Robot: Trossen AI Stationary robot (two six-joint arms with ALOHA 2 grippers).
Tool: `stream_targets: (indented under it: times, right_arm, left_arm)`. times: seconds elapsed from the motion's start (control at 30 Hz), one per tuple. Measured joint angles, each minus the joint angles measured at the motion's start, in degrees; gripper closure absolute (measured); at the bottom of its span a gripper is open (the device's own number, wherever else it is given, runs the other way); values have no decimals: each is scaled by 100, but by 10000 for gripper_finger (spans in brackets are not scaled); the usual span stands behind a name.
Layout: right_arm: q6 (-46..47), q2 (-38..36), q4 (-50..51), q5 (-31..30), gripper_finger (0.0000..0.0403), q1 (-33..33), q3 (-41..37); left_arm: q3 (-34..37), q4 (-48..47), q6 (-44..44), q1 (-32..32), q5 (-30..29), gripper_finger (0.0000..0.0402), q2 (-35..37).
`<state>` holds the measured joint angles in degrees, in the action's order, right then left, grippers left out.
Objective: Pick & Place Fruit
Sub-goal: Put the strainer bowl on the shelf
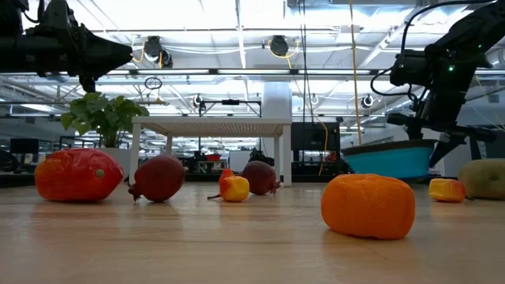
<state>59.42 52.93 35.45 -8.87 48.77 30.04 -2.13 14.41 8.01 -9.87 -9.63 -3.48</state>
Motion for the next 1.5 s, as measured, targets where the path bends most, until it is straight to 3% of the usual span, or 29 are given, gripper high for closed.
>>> stream_targets:
  times: [0.33,0.7,0.93,1.23,1.5]
  right_arm:
    - [144,-21,-74,-134,395,0,0]
    - [281,-1170,-271,24,401,-2,293]
    - [207,-1874,-1872,468,401,-93,468]
    - [-249,-1667,-3536,334,402,-724,516]
    - [-595,-1006,-4131,-218,402,-1360,516]
  left_arm:
    - [-2,0,-2,0,2,309,0]
    - [-2,-1,553,0,311,309,0]
    - [-2,173,1377,0,367,309,0]
    - [-2,474,2324,-2,-153,309,2]
    - [-2,1642,1834,-1,-593,309,-435]
